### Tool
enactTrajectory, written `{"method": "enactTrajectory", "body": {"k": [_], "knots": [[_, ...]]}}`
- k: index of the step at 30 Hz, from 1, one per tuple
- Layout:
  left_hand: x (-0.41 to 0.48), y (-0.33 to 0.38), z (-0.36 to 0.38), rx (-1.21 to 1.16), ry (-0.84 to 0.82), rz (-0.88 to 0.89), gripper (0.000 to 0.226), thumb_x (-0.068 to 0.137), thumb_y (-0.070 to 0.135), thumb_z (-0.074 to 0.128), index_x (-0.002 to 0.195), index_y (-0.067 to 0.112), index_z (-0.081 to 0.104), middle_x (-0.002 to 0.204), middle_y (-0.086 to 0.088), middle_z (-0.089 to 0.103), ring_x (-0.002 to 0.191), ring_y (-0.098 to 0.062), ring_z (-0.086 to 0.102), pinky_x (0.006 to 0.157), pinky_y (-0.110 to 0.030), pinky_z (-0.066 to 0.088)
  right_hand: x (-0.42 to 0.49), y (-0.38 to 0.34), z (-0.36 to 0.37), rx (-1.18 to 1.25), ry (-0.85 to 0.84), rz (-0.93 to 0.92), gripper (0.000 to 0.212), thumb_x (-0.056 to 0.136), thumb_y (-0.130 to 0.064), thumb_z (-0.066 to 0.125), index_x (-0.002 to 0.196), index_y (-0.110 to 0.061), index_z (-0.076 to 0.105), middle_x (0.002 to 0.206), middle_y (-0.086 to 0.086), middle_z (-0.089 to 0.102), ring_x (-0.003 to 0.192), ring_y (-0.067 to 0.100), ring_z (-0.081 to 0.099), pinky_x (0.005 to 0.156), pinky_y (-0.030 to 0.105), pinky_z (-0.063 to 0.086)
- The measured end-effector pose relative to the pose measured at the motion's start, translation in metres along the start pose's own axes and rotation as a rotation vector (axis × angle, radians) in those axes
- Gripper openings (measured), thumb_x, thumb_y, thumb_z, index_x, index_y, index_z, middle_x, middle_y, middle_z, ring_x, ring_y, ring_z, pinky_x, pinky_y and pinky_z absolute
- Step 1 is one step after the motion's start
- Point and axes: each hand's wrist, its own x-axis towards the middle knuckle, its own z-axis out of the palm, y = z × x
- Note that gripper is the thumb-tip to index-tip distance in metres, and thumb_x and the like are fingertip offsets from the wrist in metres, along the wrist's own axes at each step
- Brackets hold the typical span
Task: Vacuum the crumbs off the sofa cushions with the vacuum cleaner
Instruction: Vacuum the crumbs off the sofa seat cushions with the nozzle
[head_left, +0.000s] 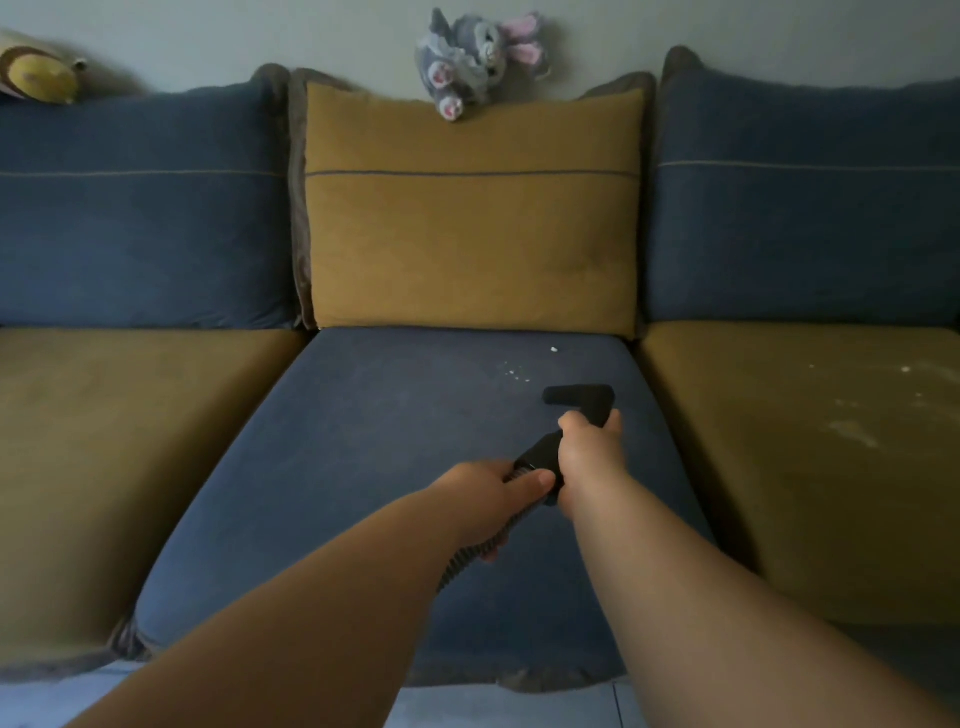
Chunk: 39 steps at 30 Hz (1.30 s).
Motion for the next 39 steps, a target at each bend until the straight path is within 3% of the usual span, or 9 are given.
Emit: {"method": "enactTrajectory", "body": {"k": [3, 8, 12, 15, 20, 27, 32, 39], "knots": [[0.014, 0.001, -0.003, 0.008, 0.024, 0.004, 0.037, 0.09, 0.068, 0.045, 0.093, 0.032, 0.055, 0.065, -0.001, 0.064, 0.047, -0.013, 0.064, 0.051, -0.02, 0.056, 0.014, -0.005, 0.007, -0.014, -0.017, 0.015, 0.074, 0.093, -0.025, 0.051, 0.149, -0.049, 0.009, 0.14, 0.01, 0.044, 0.102, 0.037, 0.056, 0.051, 0.035, 0.047], [0.023, -0.008, -0.007, -0.012, 0.05, -0.033, 0.036, 0.09, 0.068, 0.045, 0.09, 0.033, 0.054, 0.066, -0.002, 0.065, 0.049, -0.013, 0.066, 0.054, -0.022, 0.058, 0.021, -0.006, 0.023, -0.045, -0.051, 0.028, 0.075, 0.092, -0.028, 0.05, 0.147, -0.052, 0.004, 0.138, 0.01, 0.044, 0.099, 0.036, 0.055, 0.052, 0.035, 0.046], [0.015, -0.015, -0.012, -0.008, 0.075, -0.056, 0.043, 0.09, 0.068, 0.044, 0.1, 0.028, 0.057, 0.065, -0.002, 0.066, 0.048, -0.012, 0.066, 0.054, -0.022, 0.058, 0.015, -0.001, 0.033, -0.06, -0.068, 0.003, 0.075, 0.091, -0.028, 0.051, 0.148, -0.051, 0.007, 0.135, 0.009, 0.047, 0.101, 0.036, 0.057, 0.069, 0.043, 0.051], [0.009, -0.018, -0.013, -0.006, 0.08, -0.065, 0.044, 0.091, 0.067, 0.045, 0.104, 0.026, 0.057, 0.065, -0.002, 0.065, 0.045, -0.011, 0.064, 0.052, -0.022, 0.057, 0.009, 0.002, 0.036, -0.044, -0.088, 0.012, 0.074, 0.091, -0.029, 0.05, 0.147, -0.051, 0.007, 0.136, 0.008, 0.046, 0.101, 0.035, 0.056, 0.069, 0.044, 0.05], [0.019, -0.006, -0.011, -0.008, 0.07, -0.035, 0.038, 0.089, 0.069, 0.045, 0.089, 0.032, 0.055, 0.061, 0.0, 0.064, 0.045, -0.012, 0.064, 0.051, -0.021, 0.056, 0.015, -0.005, 0.027, -0.006, -0.028, -0.024, 0.073, 0.09, -0.028, 0.051, 0.147, -0.051, 0.01, 0.137, 0.008, 0.047, 0.101, 0.036, 0.057, 0.083, 0.057, 0.052], [0.035, -0.003, -0.007, 0.0, 0.051, -0.032, 0.043, 0.089, 0.07, 0.043, 0.099, 0.03, 0.055, 0.06, 0.0, 0.065, 0.05, -0.016, 0.068, 0.059, -0.026, 0.06, 0.027, -0.015, 0.025, -0.04, -0.063, 0.009, 0.075, 0.09, -0.027, 0.051, 0.146, -0.054, 0.009, 0.129, 0.007, 0.048, 0.098, 0.036, 0.057, 0.071, 0.053, 0.054], [0.032, -0.009, -0.021, 0.047, 0.101, -0.058, 0.053, 0.088, 0.072, 0.042, 0.112, 0.025, 0.05, 0.063, -0.001, 0.068, 0.049, -0.015, 0.068, 0.059, -0.026, 0.059, 0.024, -0.02, 0.043, -0.096, -0.129, 0.013, 0.074, 0.089, -0.027, 0.051, 0.147, -0.05, 0.012, 0.133, 0.008, 0.048, 0.1, 0.037, 0.057, 0.07, 0.053, 0.055], [0.041, -0.005, -0.016, 0.02, 0.06, -0.065, 0.052, 0.086, 0.074, 0.043, 0.109, 0.028, 0.054, 0.065, -0.001, 0.067, 0.05, -0.015, 0.068, 0.058, -0.027, 0.06, 0.029, -0.021, 0.036, -0.07, -0.072, 0.025, 0.073, 0.091, -0.029, 0.05, 0.146, -0.053, 0.008, 0.136, 0.008, 0.045, 0.096, 0.035, 0.056, 0.073, 0.054, 0.055]]}}
